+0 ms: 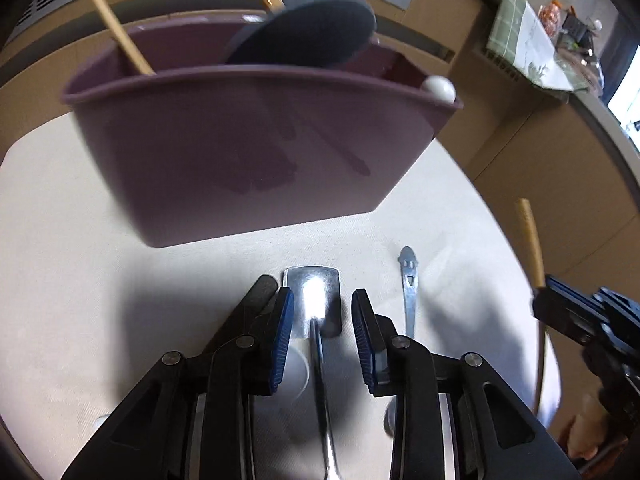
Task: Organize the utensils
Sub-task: 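Grasp the metal spatula with the left tool while the right tool holds the chopstick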
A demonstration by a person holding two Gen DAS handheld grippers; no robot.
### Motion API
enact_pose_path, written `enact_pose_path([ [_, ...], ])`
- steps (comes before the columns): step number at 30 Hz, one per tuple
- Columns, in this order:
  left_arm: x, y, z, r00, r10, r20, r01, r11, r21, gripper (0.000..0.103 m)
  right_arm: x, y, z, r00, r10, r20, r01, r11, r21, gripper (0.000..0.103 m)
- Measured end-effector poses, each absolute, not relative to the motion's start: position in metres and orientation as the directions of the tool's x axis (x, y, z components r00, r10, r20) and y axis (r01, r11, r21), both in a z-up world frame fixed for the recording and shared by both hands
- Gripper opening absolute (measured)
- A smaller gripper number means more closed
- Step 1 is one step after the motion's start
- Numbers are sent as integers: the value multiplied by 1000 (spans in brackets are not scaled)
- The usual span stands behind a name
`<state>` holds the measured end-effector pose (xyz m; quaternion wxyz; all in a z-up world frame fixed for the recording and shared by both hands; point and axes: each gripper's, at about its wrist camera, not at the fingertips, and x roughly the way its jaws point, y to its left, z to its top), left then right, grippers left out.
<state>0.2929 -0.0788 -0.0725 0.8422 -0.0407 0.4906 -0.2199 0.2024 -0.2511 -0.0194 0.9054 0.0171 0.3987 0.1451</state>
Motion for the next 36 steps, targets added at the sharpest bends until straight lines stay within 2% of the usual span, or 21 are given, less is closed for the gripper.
enact_pose_path([
  [4,293,-96,-74,446,-386,-808,384,898,-216,38,203,-266,-26,633,279,-722,-222,959,177,5],
  [11,290,-93,-70,463,-312,-830,408,906,-113,39,202,-277,-33,640,268,-720,-200,963,180,5],
  [15,290,-84,-70,431,-356,-829,390,902,-184,40,204,-279,-41,621,289,-729,-204,957,206,5],
  [17,293,-85,-73,394,-388,-833,380,894,-236,45,207,-277,-49,592,313,-743,-217,949,227,9],
  [21,294,-92,-72,406,-383,-829,383,896,-226,47,210,-270,-64,554,316,-770,-235,947,219,9],
  [25,296,-88,-71,400,-395,-827,375,894,-246,47,219,-263,-82,528,237,-816,-219,966,139,10],
  [26,296,-88,-71,400,-395,-827,373,894,-247,47,221,-262,-85,526,234,-818,-224,966,132,13],
  [31,292,-93,-71,412,-371,-832,355,907,-228,47,222,-248,-85,562,171,-809,-273,962,14,13],
  [33,289,-94,-71,425,-349,-835,337,917,-211,47,220,-243,-85,571,143,-809,-292,956,-38,9],
  [36,287,-100,-72,448,-305,-840,297,937,-182,47,220,-251,-81,567,166,-807,-272,962,6,5],
])
